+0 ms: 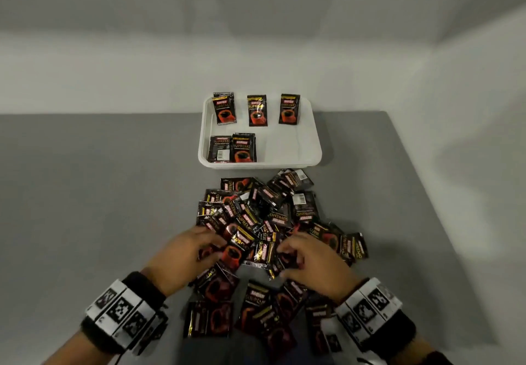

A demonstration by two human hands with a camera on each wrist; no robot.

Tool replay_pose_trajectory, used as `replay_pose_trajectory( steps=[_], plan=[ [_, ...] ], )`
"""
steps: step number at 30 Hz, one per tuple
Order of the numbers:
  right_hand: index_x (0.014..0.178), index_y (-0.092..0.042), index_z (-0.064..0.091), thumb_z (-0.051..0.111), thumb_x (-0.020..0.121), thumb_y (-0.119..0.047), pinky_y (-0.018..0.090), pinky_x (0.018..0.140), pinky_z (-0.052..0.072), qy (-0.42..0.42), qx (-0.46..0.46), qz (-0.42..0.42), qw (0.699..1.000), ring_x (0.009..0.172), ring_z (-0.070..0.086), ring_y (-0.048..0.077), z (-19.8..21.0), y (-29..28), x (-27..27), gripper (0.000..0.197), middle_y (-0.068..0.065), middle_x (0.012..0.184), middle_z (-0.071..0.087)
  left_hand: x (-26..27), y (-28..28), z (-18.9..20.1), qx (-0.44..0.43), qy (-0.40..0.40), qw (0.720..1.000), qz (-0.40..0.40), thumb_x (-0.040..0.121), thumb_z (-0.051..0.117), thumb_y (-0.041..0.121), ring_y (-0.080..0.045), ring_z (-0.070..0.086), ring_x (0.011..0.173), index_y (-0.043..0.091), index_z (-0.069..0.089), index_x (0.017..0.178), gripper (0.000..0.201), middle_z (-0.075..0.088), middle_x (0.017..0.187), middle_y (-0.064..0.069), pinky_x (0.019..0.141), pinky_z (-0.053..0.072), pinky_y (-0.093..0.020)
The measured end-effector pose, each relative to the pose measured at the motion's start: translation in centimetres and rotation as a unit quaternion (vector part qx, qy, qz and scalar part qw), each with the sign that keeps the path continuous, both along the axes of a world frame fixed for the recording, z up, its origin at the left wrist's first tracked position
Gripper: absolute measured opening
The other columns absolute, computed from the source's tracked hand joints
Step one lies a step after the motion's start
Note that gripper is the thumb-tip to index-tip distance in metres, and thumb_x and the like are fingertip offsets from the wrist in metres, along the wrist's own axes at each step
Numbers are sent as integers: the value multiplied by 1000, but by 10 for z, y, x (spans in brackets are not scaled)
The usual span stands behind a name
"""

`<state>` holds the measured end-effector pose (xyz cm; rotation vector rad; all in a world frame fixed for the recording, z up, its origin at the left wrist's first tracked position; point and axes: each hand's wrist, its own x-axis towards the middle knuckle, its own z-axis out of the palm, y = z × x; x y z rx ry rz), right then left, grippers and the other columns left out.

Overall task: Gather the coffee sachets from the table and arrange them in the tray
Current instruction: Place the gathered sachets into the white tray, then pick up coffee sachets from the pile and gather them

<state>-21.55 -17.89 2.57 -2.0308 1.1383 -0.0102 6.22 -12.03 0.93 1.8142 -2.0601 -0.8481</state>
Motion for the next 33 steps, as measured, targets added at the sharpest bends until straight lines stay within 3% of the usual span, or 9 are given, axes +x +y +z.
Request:
replay_pose_trajectory(
  steps=[3, 9, 15, 20, 23, 25, 27, 30, 33],
  plan=[
    [120, -27, 54, 68, 81, -37, 23, 92, 43, 43, 4, 14, 999, 109, 49, 4, -20, 25, -2, 43, -12, 124, 45, -3, 38, -18, 12, -41, 997, 58, 80, 66, 39, -9, 49, 111, 33, 57, 120, 42, 48, 125, 11, 96, 42, -23],
    [131, -25, 44, 67, 76, -50, 34, 98, 42, 68, -78, -122, 987, 122, 44, 18, -37, 18, 35, 65, -4, 135, 40, -14, 66, -41, 53, -71, 971, 222, 68, 68, 59, -19, 41, 122, 27, 39, 135, 80, 41, 135, 3, 103, 39, -35],
    [136, -23, 38, 65, 70, -63, 40, 102, 36, 99, -143, -61, 983, 127, 32, 24, -39, 4, 83, 82, 2, 136, 35, -21, 62, -46, 55, -125, 964, 230, 70, 68, 54, -18, 41, 118, 29, 45, 129, 68, 43, 131, 3, 103, 37, -34],
    [126, -23, 46, 75, 69, -46, 43, 105, 31, 142, -141, -64, 978, 125, 36, 25, -38, -1, 107, 68, 1, 132, 42, -24, 60, -40, 42, -118, 962, 242, 66, 74, 45, -14, 45, 108, 27, 49, 115, 57, 48, 116, 8, 95, 35, -32],
    [113, -25, 52, 80, 67, -36, 42, 102, 31, 120, -106, -103, 982, 116, 46, 20, -34, -7, 108, 55, -4, 118, 55, -24, 59, -34, 42, -29, 961, 271, 73, 74, 25, -14, 54, 95, 22, 51, 108, 42, 54, 103, 6, 89, 44, -31],
    [107, -25, 54, 80, 69, -28, 41, 103, 35, 71, -68, -141, 985, 100, 56, 14, -29, -12, 102, 46, -9, 101, 60, -18, 57, -28, 40, 85, 941, 324, 81, 67, 11, -7, 58, 71, 20, 49, 100, 27, 59, 85, 6, 71, 51, -18],
    [103, -23, 57, 78, 73, -18, 33, 93, 44, 9, -18, -165, 986, 89, 54, 8, -23, -20, 94, 37, -10, 96, 59, -10, 58, -24, 34, 177, 910, 374, 86, 61, 5, 5, 53, 62, 16, 48, 101, 23, 58, 79, 8, 55, 43, -6],
    [98, -22, 59, 75, 74, -10, 10, 72, 41, -73, 37, -166, 983, 89, 57, 5, -11, -30, 80, 31, -7, 100, 62, 6, 65, -19, 24, 284, 861, 422, 86, 59, 0, 2, 58, 58, 9, 49, 105, 23, 59, 77, 5, 53, 43, -5],
    [92, -23, 57, 78, 71, -6, 0, 59, 39, -125, 57, -185, 973, 80, 53, -5, -2, -36, 69, 33, -14, 87, 59, 16, 77, -14, 50, 319, 853, 410, 83, 62, -3, -14, 56, 66, 9, 52, 101, 24, 60, 78, -2, 62, 49, -21]
  ],
)
